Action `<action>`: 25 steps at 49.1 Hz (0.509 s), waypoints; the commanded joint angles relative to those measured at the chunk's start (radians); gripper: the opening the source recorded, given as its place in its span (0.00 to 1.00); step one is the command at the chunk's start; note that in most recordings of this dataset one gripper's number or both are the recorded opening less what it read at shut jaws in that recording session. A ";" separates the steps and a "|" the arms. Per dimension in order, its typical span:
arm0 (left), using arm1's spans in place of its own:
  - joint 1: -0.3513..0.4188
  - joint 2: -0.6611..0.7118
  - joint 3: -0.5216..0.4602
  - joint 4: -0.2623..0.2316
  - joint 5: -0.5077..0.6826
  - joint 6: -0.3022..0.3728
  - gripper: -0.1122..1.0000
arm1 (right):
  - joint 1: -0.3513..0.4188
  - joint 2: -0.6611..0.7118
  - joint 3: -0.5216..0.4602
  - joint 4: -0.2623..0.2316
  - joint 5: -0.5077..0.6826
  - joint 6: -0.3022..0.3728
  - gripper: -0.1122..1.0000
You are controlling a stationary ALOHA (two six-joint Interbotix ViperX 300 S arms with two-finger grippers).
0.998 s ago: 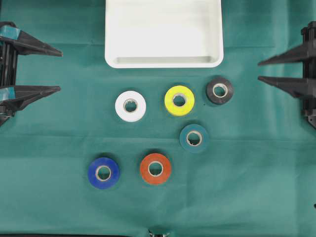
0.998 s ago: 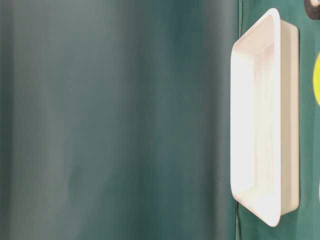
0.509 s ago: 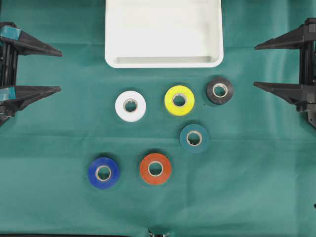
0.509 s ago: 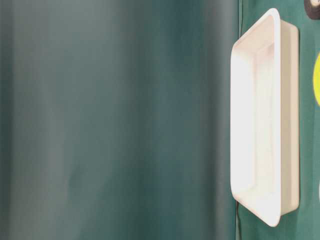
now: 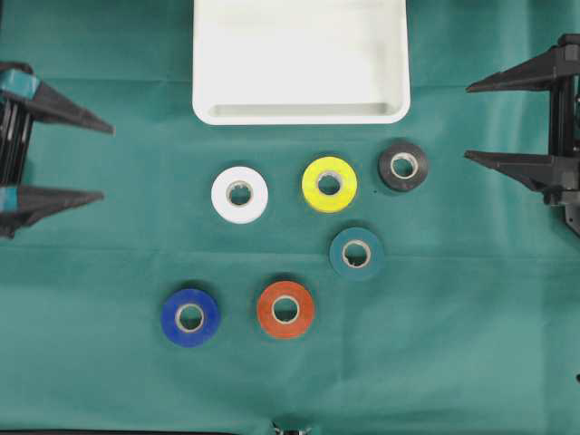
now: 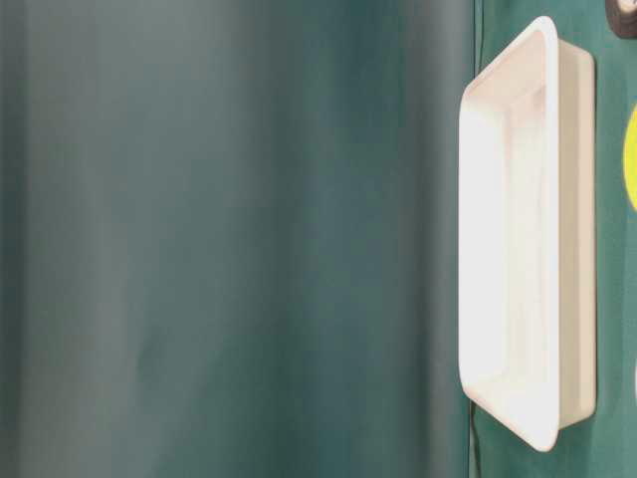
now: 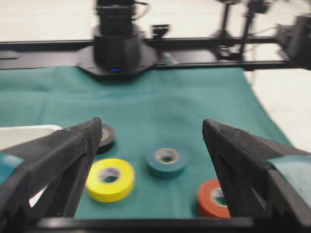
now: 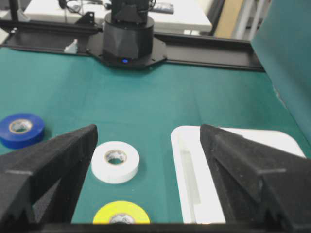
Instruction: Pick up the tape from a random location and place it into the white case.
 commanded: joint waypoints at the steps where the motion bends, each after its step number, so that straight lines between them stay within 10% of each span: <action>1: -0.041 0.008 -0.025 -0.003 -0.005 -0.002 0.97 | -0.002 0.005 -0.028 0.002 -0.005 0.000 0.90; 25: -0.115 0.011 -0.028 -0.003 -0.005 0.000 0.97 | -0.002 0.005 -0.029 0.002 -0.006 0.000 0.90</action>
